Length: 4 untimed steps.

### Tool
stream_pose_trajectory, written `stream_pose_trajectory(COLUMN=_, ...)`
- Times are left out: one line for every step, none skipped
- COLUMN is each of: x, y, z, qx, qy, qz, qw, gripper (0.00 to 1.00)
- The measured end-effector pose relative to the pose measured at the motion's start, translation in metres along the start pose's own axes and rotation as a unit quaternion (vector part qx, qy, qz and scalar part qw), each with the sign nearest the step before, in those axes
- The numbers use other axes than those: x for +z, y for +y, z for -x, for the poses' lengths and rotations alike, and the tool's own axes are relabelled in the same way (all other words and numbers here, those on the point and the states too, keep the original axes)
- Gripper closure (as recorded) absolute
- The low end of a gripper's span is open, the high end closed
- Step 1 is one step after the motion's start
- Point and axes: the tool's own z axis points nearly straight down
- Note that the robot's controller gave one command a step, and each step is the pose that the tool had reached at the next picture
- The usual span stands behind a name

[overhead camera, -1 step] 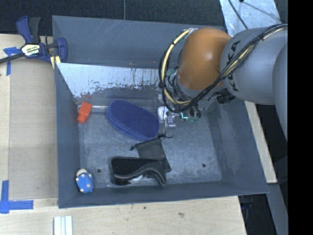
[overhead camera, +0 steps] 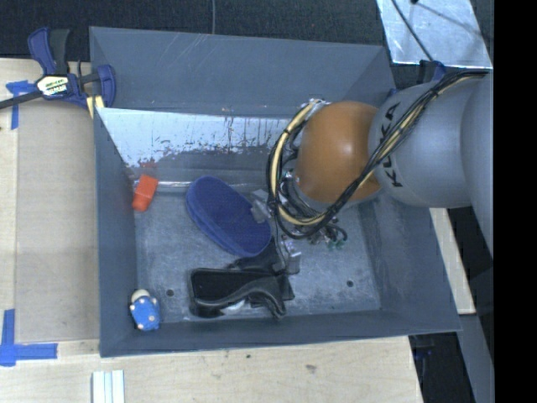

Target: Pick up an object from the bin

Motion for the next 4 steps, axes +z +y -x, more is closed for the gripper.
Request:
stream_pose_trajectory(x=0.005, y=-0.025, z=-0.012, qx=-0.071, qy=-0.0011, qz=0.001, qw=0.9975, gripper=0.0)
stream_pose_trajectory(x=0.002, y=0.009, z=-0.019, qx=-0.052, qy=0.0019, qz=0.0, qw=0.9986, gripper=0.0)
stream_pose_trajectory(x=0.002, y=0.007, z=-0.018, qx=-0.051, qy=0.0007, qz=-0.001, qw=0.9987, gripper=1.0)
stream_pose_trajectory(x=-0.133, y=-0.004, z=-0.046, qx=-0.255, qy=0.0009, qz=0.0, qw=0.9671, gripper=1.0)
